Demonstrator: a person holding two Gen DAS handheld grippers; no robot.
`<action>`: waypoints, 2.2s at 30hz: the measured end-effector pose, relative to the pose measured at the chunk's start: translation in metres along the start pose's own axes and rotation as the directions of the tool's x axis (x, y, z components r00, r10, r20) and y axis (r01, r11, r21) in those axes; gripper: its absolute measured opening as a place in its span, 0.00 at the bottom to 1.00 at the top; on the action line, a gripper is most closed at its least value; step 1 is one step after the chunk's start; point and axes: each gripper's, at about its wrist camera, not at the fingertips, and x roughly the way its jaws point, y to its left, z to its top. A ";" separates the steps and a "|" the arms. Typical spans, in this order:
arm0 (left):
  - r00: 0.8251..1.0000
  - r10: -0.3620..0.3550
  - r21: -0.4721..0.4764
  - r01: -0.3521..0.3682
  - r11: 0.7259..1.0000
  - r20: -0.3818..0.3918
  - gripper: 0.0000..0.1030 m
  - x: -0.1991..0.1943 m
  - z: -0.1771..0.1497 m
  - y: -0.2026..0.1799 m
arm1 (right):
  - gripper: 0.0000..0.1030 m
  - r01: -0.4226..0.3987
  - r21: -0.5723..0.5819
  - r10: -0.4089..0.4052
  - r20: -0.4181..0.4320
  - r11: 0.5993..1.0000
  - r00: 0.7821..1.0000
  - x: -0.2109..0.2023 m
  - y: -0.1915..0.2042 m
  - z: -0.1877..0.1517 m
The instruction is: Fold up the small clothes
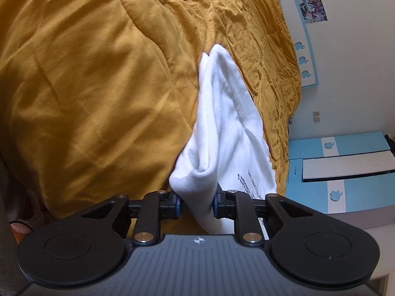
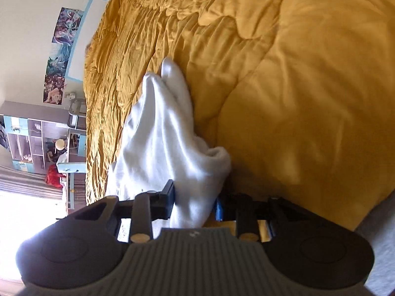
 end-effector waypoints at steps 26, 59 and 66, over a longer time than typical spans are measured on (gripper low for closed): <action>0.969 0.214 0.372 -0.244 0.896 0.120 0.81 0.099 0.132 -0.085 | 0.80 0.291 -0.719 -0.103 0.294 0.631 0.950 0.089 0.165 0.078; 0.929 0.288 0.435 -0.364 0.823 0.233 0.14 0.155 0.135 -0.095 | 0.00 0.303 -0.545 -0.070 0.407 0.781 0.911 0.112 0.126 0.120; 0.957 0.241 0.488 -0.290 0.823 0.163 0.65 0.141 0.124 -0.101 | 0.78 0.137 -0.490 -0.046 0.193 0.861 0.980 0.146 0.112 0.122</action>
